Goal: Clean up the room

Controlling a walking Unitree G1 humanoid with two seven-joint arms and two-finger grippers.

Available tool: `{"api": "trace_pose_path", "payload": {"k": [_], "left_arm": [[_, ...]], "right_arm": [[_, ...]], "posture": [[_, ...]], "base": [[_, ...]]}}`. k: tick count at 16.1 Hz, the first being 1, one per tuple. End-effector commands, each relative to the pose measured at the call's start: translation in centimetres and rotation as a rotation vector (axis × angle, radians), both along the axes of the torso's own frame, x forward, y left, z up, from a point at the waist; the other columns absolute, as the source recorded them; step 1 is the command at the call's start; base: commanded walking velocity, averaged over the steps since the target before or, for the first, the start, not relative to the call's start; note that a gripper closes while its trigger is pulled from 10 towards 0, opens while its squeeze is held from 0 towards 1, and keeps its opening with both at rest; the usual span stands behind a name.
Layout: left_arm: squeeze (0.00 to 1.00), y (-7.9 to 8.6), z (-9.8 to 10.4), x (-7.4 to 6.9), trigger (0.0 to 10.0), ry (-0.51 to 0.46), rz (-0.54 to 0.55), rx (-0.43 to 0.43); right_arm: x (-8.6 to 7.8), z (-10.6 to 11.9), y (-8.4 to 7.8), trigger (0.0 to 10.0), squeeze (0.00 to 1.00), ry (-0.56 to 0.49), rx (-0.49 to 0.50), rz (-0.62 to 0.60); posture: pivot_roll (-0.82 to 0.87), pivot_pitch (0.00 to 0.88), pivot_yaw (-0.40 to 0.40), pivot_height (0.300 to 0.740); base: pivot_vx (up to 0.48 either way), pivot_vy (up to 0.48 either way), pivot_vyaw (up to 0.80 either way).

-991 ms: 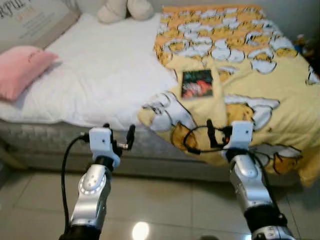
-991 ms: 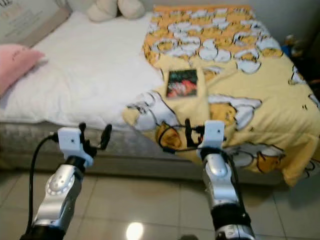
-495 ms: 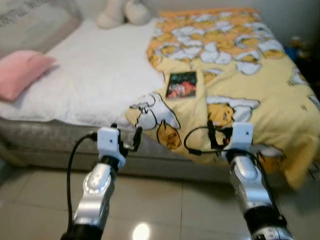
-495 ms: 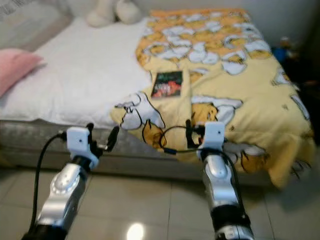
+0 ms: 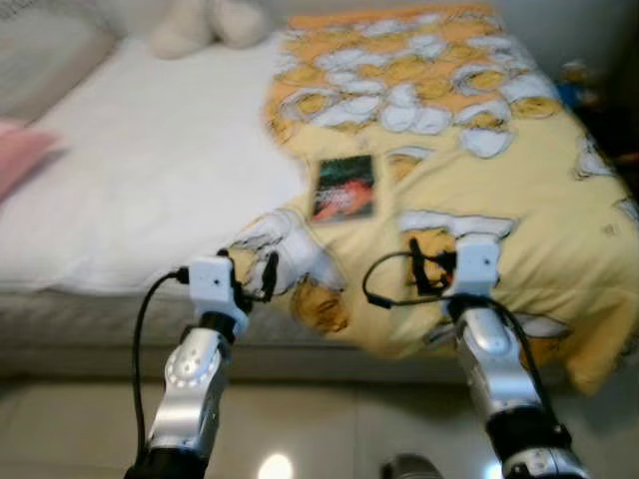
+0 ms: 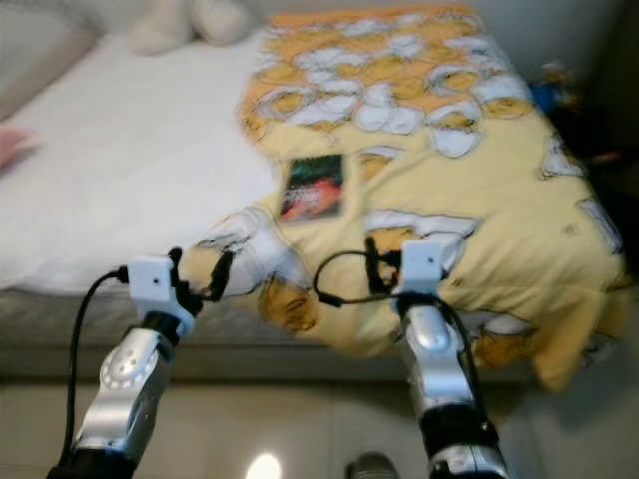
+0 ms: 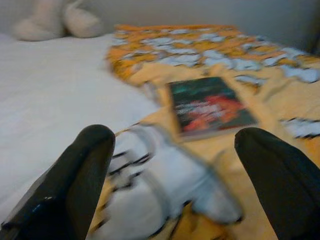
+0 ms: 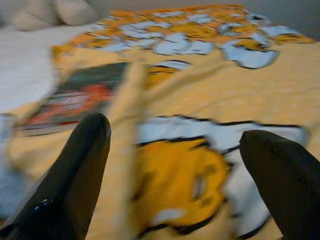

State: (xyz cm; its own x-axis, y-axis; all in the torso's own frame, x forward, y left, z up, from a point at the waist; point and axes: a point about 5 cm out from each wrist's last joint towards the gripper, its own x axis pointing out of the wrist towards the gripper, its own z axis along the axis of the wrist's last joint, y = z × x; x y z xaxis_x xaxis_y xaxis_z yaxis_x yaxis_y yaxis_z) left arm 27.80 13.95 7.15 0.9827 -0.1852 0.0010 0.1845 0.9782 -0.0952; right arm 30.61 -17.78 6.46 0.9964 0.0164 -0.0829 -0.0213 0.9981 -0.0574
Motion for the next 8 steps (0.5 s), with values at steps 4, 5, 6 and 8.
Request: {"api": "trace_pose_path", "payload": {"k": [4,5,6,8], "left_arm": [[0.0,0.64,0.31,0.09,10.0,-0.009,0.011,0.005],[0.0,0.68,0.35,0.1,10.0,-0.01,0.012,0.005],[0.0,0.74,0.36,0.09,10.0,-0.01,0.012,0.005],[0.0,0.81,0.37,0.09,10.0,-0.01,0.01,0.008]], "right_arm": [[0.45,0.34,0.64,10.0,0.0,-0.009,0.007,0.011],[0.46,0.34,0.72,10.0,0.0,-0.009,0.008,0.013],[0.47,0.34,0.82,10.0,0.0,-0.01,0.008,0.014],[0.5,0.32,0.88,10.0,0.0,-0.011,0.01,0.014]], "posture": [[-0.18,0.0,0.114,0.74],[-0.18,0.0,0.115,0.74],[-0.17,0.0,0.118,0.74],[-0.17,0.0,0.12,0.74]], "base": [[0.469,0.0,0.0],[0.458,0.0,0.0],[0.458,0.0,0.0],[0.458,0.0,0.0]]}}
